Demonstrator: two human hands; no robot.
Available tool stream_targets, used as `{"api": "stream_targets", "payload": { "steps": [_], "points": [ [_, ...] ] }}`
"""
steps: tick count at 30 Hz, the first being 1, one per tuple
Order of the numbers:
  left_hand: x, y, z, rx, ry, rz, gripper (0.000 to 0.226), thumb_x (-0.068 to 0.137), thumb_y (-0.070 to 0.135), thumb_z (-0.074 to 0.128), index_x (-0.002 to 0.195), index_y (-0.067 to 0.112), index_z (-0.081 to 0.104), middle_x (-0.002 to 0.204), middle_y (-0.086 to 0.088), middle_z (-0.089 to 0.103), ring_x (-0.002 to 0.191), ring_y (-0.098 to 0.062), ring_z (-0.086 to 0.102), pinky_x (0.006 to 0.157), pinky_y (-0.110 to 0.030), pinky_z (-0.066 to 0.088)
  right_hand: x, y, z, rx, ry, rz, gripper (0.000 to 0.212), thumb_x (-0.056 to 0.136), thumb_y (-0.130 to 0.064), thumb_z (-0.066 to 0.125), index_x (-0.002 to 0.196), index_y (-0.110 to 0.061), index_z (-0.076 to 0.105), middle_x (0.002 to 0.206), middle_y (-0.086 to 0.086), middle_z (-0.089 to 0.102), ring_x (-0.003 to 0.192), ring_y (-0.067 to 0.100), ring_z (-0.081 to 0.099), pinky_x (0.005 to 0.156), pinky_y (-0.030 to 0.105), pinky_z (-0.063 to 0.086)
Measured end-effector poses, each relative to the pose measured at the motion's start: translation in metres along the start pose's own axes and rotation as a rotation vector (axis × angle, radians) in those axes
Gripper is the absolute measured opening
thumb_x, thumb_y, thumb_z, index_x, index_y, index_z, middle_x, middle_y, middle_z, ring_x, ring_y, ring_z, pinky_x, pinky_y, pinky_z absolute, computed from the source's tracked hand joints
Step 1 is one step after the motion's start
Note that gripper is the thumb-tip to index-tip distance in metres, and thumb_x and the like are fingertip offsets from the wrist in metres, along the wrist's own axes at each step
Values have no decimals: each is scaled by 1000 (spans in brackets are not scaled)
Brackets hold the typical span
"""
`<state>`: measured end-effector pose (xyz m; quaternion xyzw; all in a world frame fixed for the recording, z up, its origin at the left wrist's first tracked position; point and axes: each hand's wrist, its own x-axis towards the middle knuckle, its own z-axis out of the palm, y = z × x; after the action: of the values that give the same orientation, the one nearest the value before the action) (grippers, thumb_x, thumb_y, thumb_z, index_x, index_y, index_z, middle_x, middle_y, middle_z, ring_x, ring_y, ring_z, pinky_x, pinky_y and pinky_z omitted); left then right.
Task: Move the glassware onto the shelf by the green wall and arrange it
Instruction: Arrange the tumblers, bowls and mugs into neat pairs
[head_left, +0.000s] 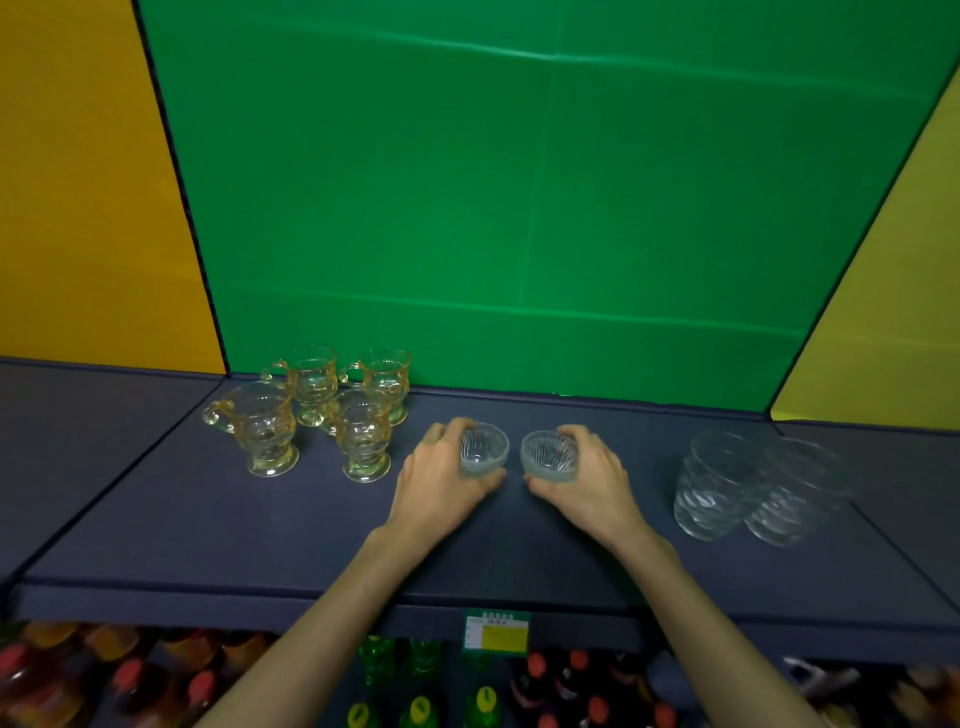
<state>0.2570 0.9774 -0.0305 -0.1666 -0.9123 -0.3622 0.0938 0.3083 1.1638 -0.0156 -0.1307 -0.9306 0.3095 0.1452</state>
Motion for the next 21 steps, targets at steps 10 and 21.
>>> {"api": "stream_targets", "payload": {
  "steps": [10, 21],
  "points": [
    [-36, 14, -3, -40, 15, -40, 83, 69, 50, 82, 139, 16, 53, 127, -5, 62, 119, -27, 57, 94, -34, 44, -37, 7, -15, 0, 5, -9, 74, 65, -38, 83, 130, -20, 53, 124, 2, 59, 117, 25, 56, 90, 30, 41],
    [-60, 30, -10, 77, -28, -24, 96, 71, 62, 75, 151, 25, 37, 144, -3, 53, 130, -28, 53, 101, -40, 47, -48, 2, -34, -62, -100, -35, 86, 70, -43, 81, 143, -19, 43, 140, 6, 52, 130, 26, 49, 101, 33, 39]
  ]
}}
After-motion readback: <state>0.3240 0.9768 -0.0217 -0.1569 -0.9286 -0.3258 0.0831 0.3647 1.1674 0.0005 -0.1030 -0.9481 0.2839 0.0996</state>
